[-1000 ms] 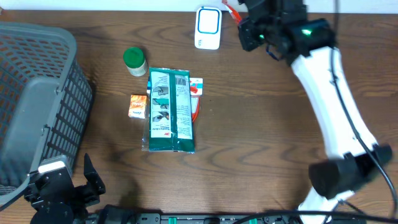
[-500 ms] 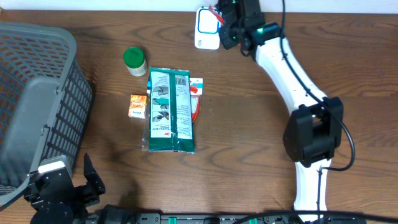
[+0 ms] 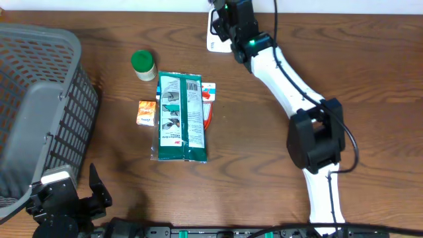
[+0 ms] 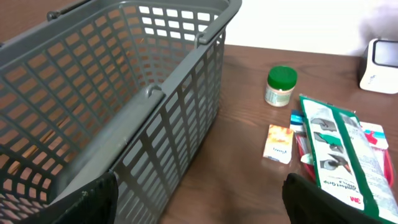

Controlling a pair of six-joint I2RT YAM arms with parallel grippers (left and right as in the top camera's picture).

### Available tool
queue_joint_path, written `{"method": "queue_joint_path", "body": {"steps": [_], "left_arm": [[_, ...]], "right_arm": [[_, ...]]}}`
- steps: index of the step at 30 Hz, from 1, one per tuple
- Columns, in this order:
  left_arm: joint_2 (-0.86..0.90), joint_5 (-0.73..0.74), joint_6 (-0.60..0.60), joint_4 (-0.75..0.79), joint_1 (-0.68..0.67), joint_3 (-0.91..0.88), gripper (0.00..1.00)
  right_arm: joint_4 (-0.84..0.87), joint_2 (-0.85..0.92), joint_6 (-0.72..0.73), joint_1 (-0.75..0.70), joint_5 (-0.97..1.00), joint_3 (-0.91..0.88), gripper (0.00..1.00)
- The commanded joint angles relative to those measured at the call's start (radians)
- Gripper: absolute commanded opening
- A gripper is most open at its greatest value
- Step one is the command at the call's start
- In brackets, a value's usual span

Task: Scan the item barcode
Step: 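Hold the Nescafe stick over the white barcode scanner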

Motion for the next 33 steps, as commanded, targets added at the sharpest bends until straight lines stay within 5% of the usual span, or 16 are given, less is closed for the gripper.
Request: {"method": "queue_joint_path", "body": {"steps": [1,33], "left_arm": [[0.006,-0.005,-0.006,-0.004,-0.004,-0.008,0.84],[0.006,-0.006,-0.006,-0.004,-0.004,-0.014,0.84]], "right_arm": [[0.010,0.073,-0.029,0.002,0.031,0.000,0.01],[0.235,0.129,-0.140,0.040,-0.020,0.001,0.02]]}}
